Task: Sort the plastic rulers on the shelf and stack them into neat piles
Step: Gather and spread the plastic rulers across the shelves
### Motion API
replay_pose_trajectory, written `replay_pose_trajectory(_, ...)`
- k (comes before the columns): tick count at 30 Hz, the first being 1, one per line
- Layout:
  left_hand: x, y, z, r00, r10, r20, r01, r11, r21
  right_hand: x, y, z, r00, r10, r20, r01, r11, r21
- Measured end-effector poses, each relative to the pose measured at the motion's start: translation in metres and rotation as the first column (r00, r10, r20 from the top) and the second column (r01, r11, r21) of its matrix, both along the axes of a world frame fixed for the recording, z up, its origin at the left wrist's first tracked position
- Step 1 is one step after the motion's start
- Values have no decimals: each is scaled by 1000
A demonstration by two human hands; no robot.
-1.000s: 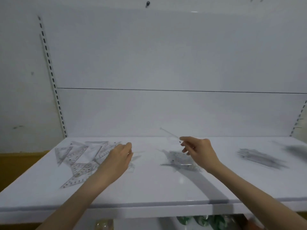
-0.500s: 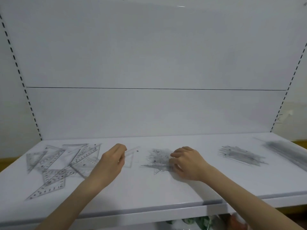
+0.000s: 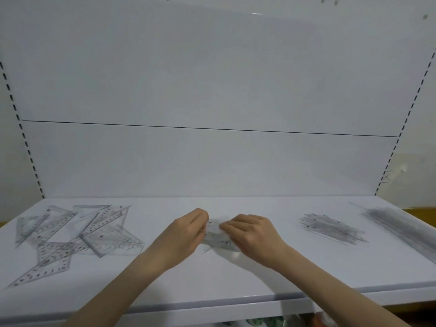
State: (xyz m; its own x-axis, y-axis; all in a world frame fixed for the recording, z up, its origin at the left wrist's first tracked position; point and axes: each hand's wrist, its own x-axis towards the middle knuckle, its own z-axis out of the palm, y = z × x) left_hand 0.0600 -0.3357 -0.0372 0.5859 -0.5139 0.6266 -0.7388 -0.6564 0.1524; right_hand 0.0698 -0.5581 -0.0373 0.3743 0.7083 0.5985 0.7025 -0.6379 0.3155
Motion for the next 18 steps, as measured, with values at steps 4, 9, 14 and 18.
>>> replay_pose_trajectory(4,3,24,-13,984,177,-23,-178,983,-50,13,-12,-1,937,-306,-166,290,950,-115)
replay_pose_trajectory(9,-16,73,-23,952,285,-112,-293,953,-72,34,-4,-12,799,-506,-325,378,843,-383)
replay_pose_trajectory(14,-47,144,-29,842,484,-238,-523,841,-139,37,33,10,826,-498,-263,390,843,-371)
replay_pose_trajectory(18,-64,188,-29,639,691,-337,-733,680,5,30,103,26,883,-339,-326,271,933,-237)
